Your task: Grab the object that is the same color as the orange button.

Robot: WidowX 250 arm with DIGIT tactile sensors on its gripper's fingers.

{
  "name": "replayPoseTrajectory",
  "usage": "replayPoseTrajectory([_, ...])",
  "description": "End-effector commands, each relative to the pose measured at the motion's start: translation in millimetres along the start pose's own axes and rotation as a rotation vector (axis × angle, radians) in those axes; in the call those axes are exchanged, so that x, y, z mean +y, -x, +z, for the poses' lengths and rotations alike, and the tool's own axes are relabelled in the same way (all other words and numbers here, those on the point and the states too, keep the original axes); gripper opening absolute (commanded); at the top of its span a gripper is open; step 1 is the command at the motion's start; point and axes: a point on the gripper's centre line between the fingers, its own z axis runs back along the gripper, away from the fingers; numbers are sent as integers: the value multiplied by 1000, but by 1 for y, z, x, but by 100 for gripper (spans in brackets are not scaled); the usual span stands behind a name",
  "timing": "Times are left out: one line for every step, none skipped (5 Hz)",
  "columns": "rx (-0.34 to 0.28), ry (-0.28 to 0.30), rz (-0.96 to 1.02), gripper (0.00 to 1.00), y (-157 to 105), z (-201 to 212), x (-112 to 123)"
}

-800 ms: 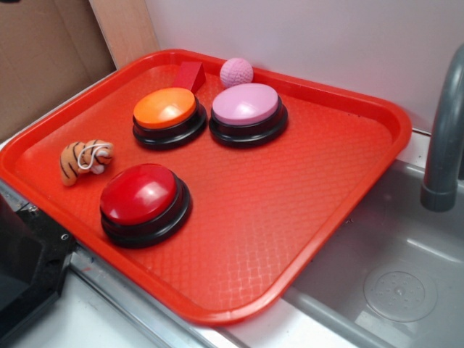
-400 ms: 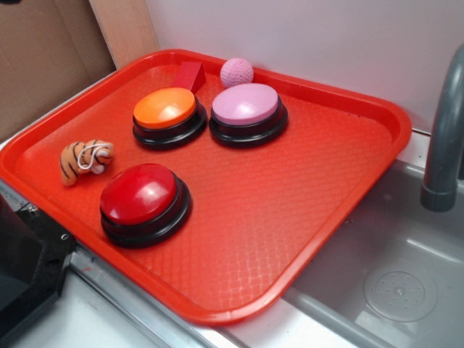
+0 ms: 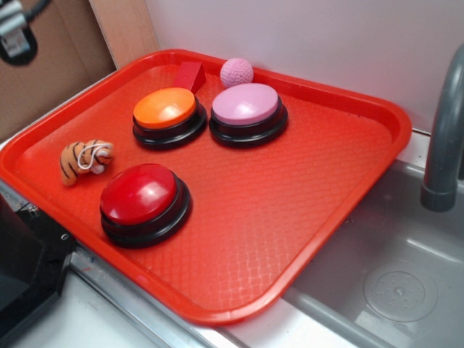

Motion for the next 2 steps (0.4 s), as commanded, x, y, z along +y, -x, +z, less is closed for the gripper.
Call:
replayPoseTrajectory([-97, 21, -266, 100, -10, -50, 37])
replayPoseTrajectory([-94, 4, -414, 100, -13, -88, 57])
